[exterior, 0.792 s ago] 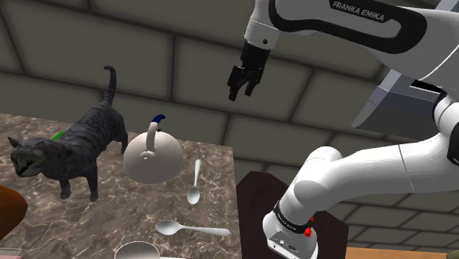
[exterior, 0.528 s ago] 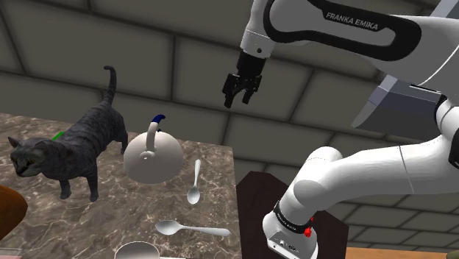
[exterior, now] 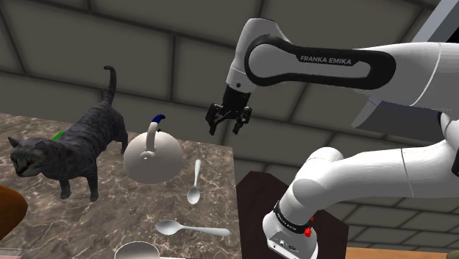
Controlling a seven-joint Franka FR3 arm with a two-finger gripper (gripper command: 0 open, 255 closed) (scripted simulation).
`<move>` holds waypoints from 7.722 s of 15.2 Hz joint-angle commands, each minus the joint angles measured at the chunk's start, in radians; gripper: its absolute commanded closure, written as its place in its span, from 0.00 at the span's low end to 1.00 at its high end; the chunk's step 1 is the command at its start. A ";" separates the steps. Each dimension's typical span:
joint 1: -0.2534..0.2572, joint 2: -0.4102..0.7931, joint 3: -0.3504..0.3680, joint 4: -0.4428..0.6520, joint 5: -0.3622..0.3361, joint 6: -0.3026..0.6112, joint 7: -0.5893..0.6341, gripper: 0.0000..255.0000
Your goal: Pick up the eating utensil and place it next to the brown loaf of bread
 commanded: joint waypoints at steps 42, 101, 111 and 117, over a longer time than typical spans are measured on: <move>0.012 0.209 0.251 -0.162 0.291 0.409 0.421 1.00; -0.067 0.656 0.660 0.760 -0.014 0.068 1.100 1.00; -0.049 0.773 0.721 0.736 -0.112 0.183 1.185 1.00; -0.046 0.791 0.726 0.668 -0.124 0.264 1.186 1.00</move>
